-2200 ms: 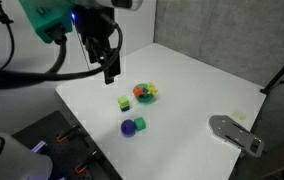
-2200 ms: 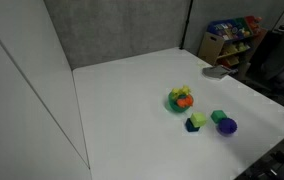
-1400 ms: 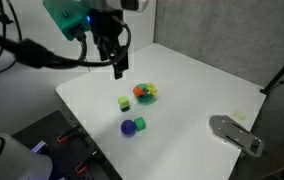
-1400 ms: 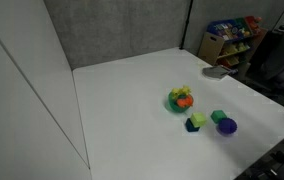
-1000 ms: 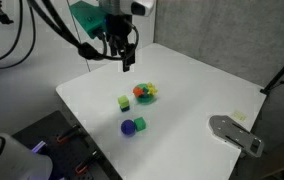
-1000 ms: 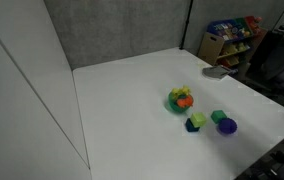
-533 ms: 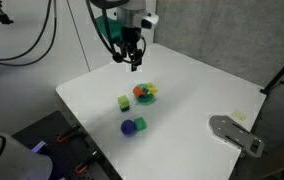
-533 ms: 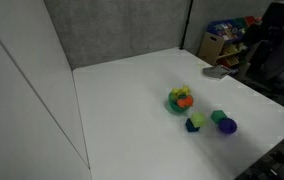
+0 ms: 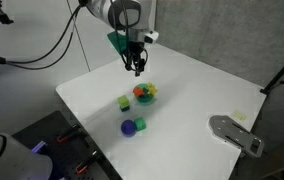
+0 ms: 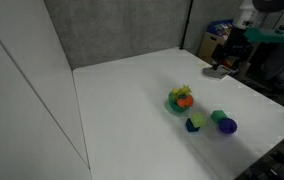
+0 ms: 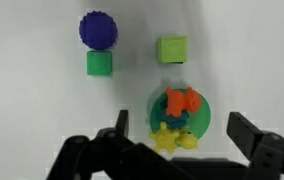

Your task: Put the orange toy on the table

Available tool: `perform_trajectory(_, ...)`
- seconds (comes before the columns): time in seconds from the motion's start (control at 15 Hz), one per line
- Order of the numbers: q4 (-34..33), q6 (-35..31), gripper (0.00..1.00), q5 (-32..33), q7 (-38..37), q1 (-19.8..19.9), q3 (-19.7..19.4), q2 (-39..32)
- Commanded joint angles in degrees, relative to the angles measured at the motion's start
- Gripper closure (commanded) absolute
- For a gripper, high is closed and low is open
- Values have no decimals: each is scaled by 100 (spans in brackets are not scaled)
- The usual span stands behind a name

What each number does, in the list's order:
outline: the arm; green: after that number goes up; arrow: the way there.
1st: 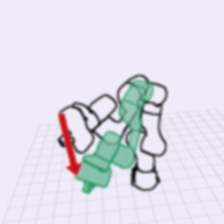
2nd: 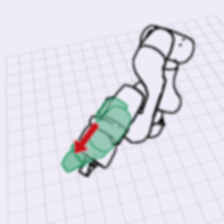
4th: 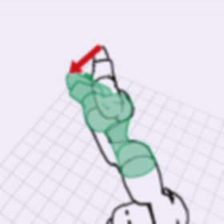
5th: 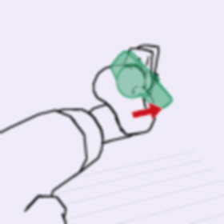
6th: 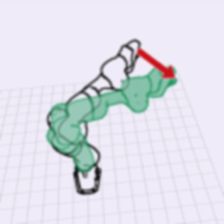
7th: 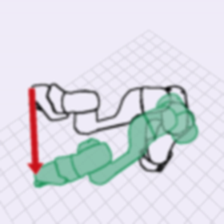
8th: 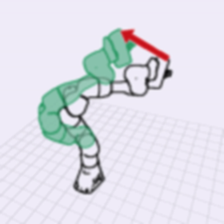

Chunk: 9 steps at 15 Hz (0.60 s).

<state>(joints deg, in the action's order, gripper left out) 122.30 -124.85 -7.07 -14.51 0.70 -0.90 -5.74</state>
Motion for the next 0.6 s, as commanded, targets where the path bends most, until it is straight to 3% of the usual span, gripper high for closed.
perform_trajectory(0.0,-432,-196,0,199,-291,-142,32,-610)
perform_trajectory(0.53,-729,-1045,0,641,-837,-571,-65,-1849)
